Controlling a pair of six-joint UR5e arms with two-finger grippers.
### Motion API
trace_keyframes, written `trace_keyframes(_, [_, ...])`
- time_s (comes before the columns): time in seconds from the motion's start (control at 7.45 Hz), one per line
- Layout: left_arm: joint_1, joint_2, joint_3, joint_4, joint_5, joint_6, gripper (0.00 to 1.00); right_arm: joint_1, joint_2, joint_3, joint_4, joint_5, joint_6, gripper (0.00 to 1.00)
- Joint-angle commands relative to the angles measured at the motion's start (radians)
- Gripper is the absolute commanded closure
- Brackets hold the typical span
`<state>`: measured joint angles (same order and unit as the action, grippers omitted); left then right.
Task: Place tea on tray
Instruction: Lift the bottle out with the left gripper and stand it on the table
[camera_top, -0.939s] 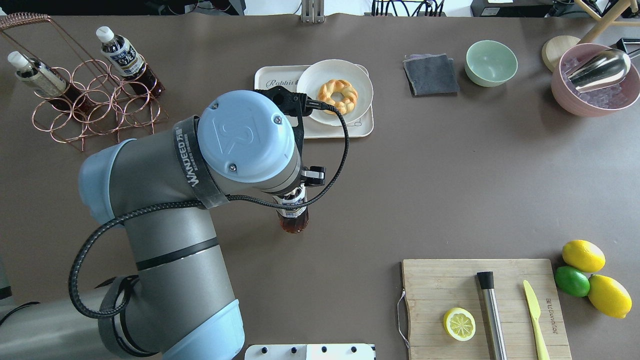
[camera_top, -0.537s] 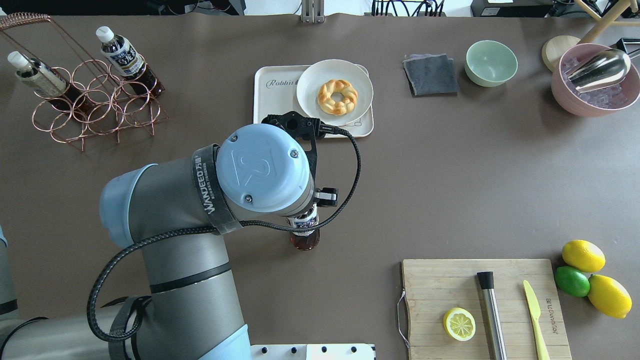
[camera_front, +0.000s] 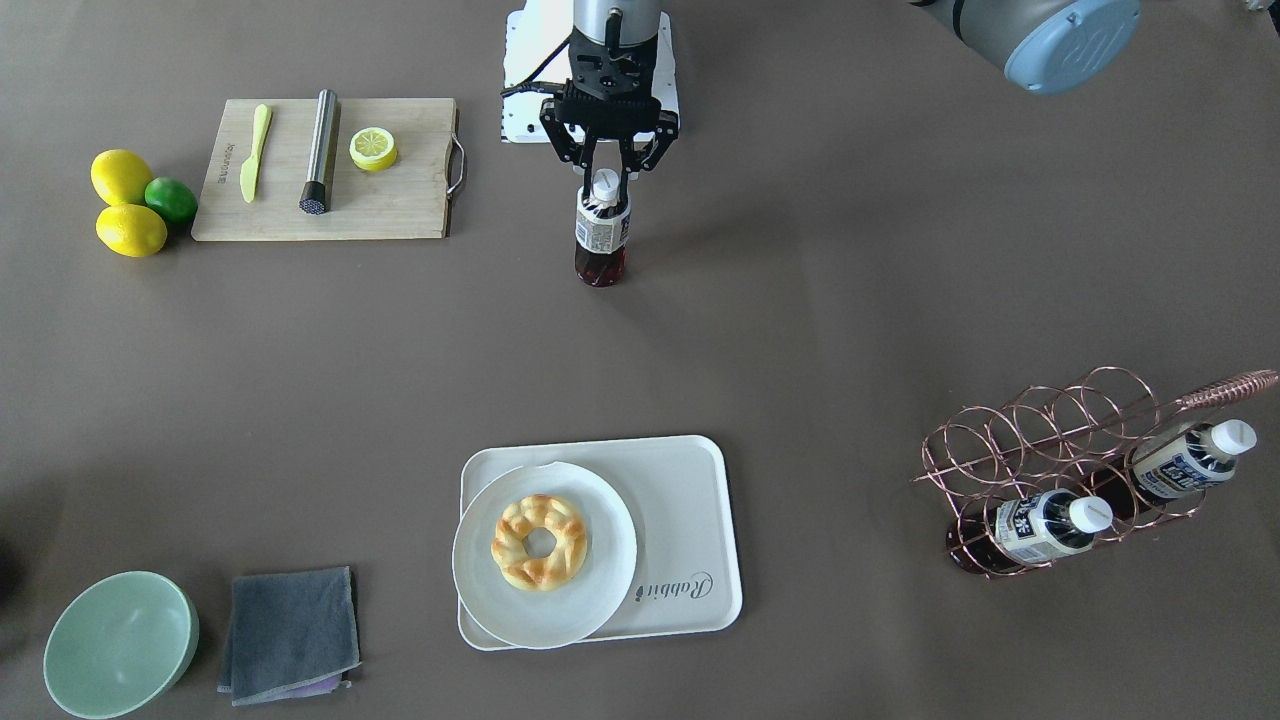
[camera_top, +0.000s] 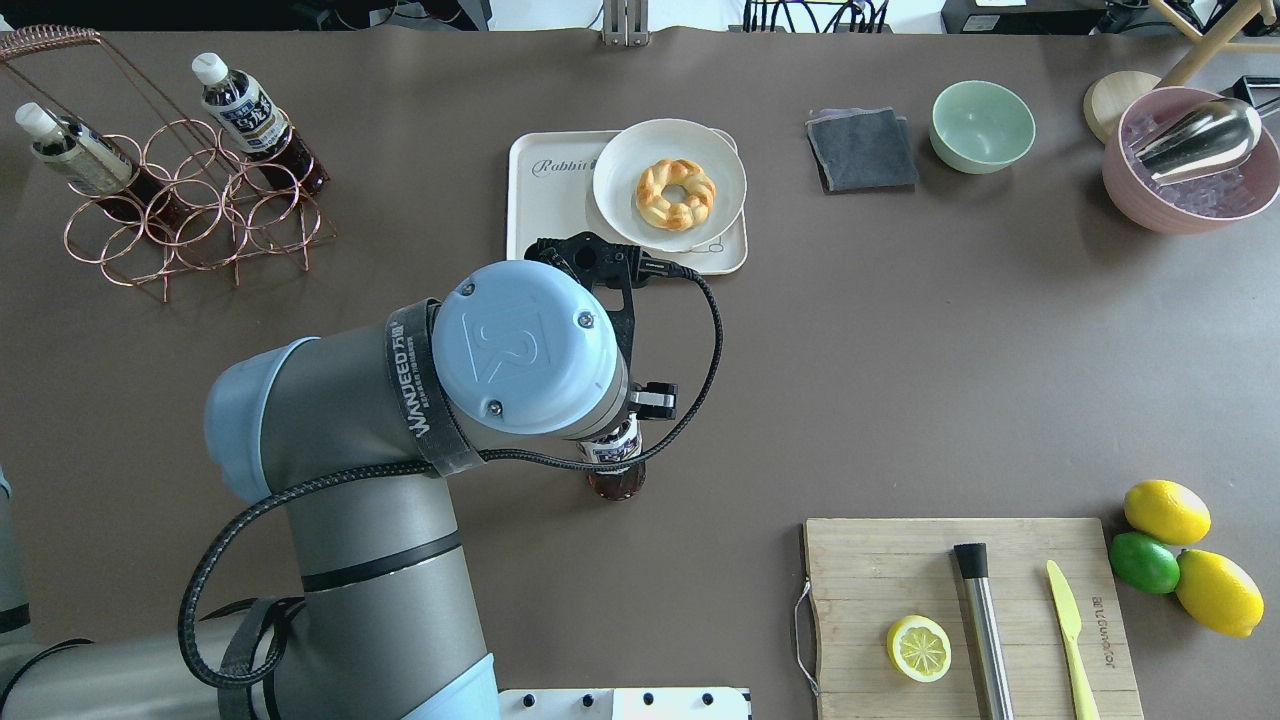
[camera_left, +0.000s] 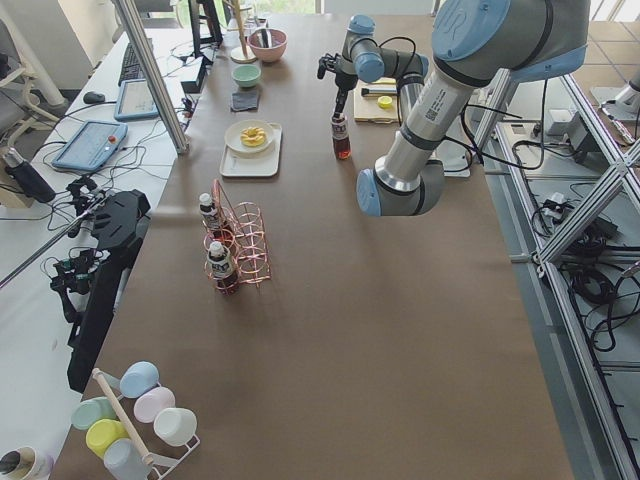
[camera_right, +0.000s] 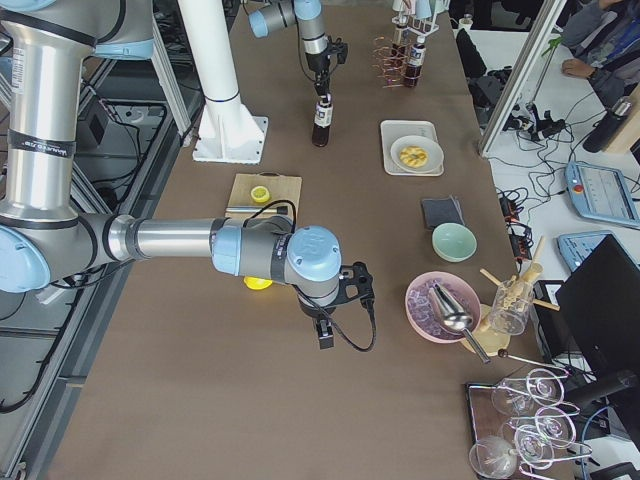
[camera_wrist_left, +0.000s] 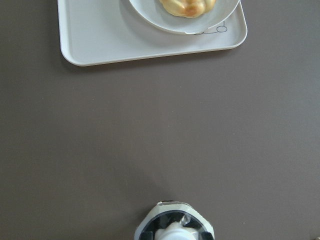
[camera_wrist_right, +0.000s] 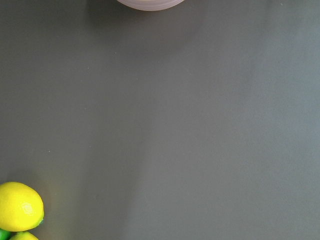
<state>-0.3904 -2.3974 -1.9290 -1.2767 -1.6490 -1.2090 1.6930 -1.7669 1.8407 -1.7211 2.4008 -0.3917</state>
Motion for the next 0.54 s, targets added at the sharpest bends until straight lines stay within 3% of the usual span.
trace_keyframes(0.0, [0.001, 0.014, -0.002, -0.023, 0.000, 0.000, 0.28, 0.000, 0.013, 0.005, 0.002, 0.036, 0.007, 0.00])
trace_keyframes(0.27, [-0.010, 0.014, -0.025, -0.023, -0.005, 0.005, 0.17, -0.019, 0.017, 0.067, 0.006, 0.125, 0.074, 0.00])
trace_keyframes(0.4, [-0.043, 0.015, -0.045, -0.023, -0.015, 0.009, 0.12, -0.048, 0.055, 0.122, 0.012, 0.129, 0.212, 0.00])
